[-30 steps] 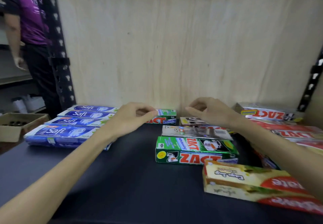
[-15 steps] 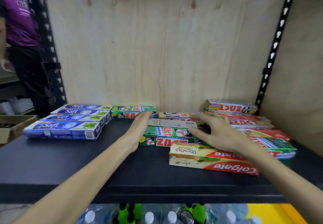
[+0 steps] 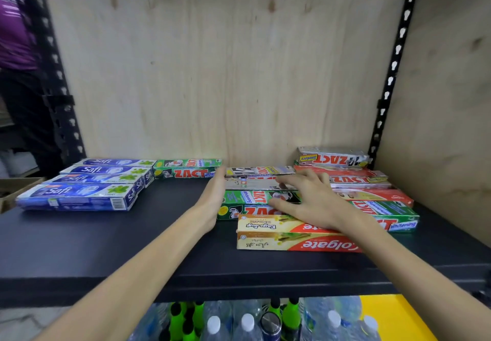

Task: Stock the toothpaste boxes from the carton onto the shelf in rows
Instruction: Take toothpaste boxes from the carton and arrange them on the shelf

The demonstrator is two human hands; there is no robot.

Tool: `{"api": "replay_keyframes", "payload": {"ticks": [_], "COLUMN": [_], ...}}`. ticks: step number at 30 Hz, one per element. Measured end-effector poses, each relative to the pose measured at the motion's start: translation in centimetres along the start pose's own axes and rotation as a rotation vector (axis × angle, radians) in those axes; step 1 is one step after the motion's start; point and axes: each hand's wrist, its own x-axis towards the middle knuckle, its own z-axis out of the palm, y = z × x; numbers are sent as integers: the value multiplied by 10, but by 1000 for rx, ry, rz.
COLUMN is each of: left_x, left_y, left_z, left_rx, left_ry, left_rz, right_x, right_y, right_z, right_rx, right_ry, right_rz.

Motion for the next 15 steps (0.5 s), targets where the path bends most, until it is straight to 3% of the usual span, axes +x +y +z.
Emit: {"api": "replay_keyframes", "payload": {"ticks": [5, 15], "left_x": [-7, -44], "left_y": [1, -10], "left_z": [-11, -75], "left_rx": [30, 780], "left_ry": [-54, -140], "left_rz": [51, 450], "right_x": [1, 2], "right_y": [8, 6], "right_z": [-3, -18], "right_rx": [-115, -129], "right_ry": [66, 8], "right_rz": [-62, -117]}}
